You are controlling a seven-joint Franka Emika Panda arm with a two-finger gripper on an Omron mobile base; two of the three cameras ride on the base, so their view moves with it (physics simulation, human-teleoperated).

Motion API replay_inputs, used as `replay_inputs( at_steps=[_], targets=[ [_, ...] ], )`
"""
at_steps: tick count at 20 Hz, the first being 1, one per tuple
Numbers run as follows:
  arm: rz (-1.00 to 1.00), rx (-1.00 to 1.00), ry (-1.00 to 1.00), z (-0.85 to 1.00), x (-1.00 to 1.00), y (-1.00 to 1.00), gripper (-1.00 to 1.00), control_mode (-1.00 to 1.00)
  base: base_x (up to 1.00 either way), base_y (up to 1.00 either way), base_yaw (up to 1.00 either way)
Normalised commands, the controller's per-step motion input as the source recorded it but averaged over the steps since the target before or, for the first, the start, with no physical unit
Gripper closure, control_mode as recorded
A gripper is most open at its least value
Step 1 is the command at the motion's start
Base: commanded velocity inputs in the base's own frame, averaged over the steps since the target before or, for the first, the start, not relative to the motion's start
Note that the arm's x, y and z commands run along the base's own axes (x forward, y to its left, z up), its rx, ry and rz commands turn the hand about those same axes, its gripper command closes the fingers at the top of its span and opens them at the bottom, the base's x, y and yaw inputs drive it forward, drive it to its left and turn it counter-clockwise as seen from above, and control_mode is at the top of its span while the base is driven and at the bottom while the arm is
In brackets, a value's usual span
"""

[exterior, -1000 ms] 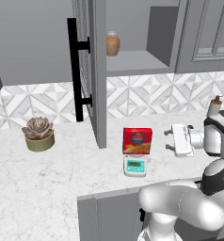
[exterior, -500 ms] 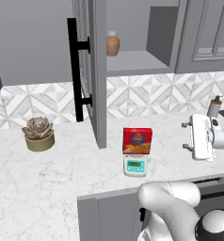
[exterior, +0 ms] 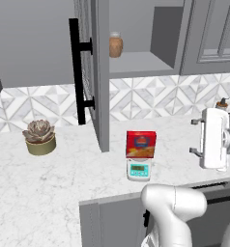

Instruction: Pick the boxed food and place it on the digital scale for weighing, and close the cabinet.

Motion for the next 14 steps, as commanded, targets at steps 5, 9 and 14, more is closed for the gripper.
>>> replay_inputs(
  at_steps=[5,9,14],
  targets=[
    [0.0,0.03,-0.16,0.58,-1.0,0.77,-1.0,-1.0,0.0,0.0,0.0],
    [0.0,0.06,-0.2,0.58,-1.0,0.83,-1.0,-1.0,0.0,0.0,0.0],
    [-0.01,0.06,-0.33,0.37,-1.0,0.81,-1.0,-1.0,0.0,0.0,0.0]
  ],
)
